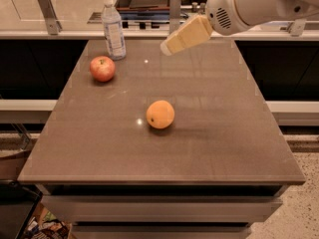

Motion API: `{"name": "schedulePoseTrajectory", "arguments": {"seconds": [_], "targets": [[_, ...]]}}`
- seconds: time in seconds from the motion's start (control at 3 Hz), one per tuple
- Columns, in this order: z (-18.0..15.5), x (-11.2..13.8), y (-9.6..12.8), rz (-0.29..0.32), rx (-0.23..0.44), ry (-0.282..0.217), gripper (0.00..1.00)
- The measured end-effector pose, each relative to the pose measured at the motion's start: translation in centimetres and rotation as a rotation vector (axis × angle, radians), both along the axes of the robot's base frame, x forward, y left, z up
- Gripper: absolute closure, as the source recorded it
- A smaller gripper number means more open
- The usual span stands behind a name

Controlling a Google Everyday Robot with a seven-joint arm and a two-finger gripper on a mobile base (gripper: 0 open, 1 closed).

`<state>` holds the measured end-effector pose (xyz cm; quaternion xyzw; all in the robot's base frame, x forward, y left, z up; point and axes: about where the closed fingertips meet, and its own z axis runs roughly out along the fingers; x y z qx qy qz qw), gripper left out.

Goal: Pick blue plastic bottle

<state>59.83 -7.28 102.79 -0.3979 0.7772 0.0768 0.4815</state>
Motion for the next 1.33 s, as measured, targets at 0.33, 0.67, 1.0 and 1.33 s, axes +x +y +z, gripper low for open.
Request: {"name": "schedulePoseTrajectory", "arguments": {"seconds": [0.33, 0.67, 1.0, 1.33], "targets": [[-0.3, 2.0, 1.0, -0.001, 0.015, -0.027, 0.0], [-0.6, 4.3, 2.4, 0.001, 0.046, -0.059, 0.0], [-0.8, 6.8, 4.2, 0.01, 0.09, -0.097, 0.0], [-1.0, 9.2, 6.7, 0.05, 0.142, -0.12, 0.0]]}}
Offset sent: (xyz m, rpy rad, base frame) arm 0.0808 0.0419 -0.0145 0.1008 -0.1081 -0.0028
